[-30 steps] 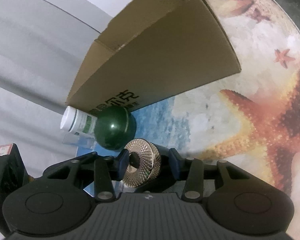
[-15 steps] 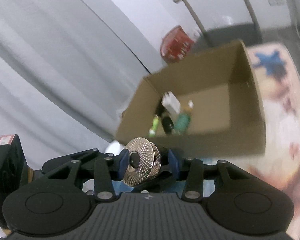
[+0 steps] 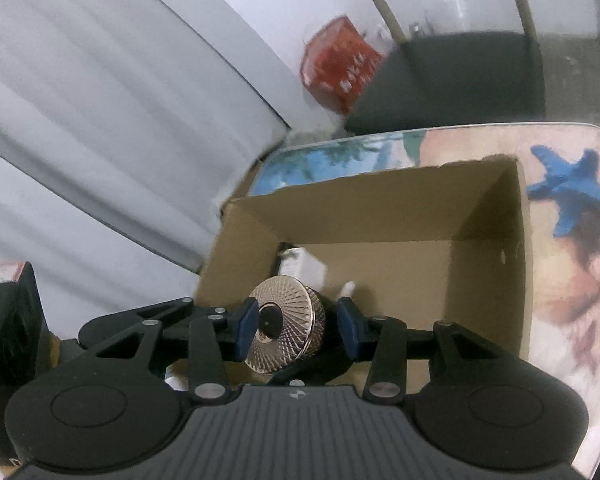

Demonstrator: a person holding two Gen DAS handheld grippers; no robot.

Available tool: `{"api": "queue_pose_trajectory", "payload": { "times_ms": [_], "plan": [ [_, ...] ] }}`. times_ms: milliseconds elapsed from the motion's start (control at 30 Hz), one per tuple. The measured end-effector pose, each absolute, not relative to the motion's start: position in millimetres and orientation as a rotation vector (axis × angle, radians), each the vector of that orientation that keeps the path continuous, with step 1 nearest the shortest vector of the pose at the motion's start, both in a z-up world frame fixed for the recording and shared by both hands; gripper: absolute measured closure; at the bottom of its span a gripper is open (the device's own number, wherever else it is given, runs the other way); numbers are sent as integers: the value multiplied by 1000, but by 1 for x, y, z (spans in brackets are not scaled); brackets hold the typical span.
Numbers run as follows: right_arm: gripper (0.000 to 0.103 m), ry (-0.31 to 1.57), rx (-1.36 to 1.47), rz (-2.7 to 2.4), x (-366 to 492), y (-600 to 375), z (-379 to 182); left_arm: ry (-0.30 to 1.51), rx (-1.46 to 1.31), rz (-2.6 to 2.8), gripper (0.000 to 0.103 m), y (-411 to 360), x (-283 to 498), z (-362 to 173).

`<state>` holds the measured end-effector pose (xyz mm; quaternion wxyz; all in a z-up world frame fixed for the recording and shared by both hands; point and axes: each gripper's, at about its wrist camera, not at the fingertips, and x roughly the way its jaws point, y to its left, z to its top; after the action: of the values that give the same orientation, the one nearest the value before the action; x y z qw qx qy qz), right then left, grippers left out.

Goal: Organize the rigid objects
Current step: 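Lift the gold-lidded jar with the right gripper and carry it over the box, then lower the jar into the box and open the right gripper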

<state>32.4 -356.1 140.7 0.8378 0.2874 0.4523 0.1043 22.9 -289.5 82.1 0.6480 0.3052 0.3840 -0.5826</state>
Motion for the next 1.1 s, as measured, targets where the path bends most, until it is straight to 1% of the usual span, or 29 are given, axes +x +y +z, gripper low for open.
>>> {"api": "queue_pose_trajectory", "payload": {
  "times_ms": [267, 467, 633, 1033, 1100],
  "plan": [
    [57, 1094, 583, 229, 91, -367, 105, 1025, 694, -1237, 47, -329, 47, 53],
    [57, 1171, 569, 242, 118, -367, 81, 1058, 746, -1192, 47, -339, 47, 38],
    [57, 1217, 564, 246, 123, -369, 69, 1105, 757, -1162, 47, -347, 52, 26],
    [57, 1242, 612, 266, 130, -378, 49, 1144, 771, -1106, 47, -356, 56, 13],
    [57, 1239, 624, 271, 131, -378, 48, 1141, 765, -1101, 45, -355, 56, 13]
  ]
}}
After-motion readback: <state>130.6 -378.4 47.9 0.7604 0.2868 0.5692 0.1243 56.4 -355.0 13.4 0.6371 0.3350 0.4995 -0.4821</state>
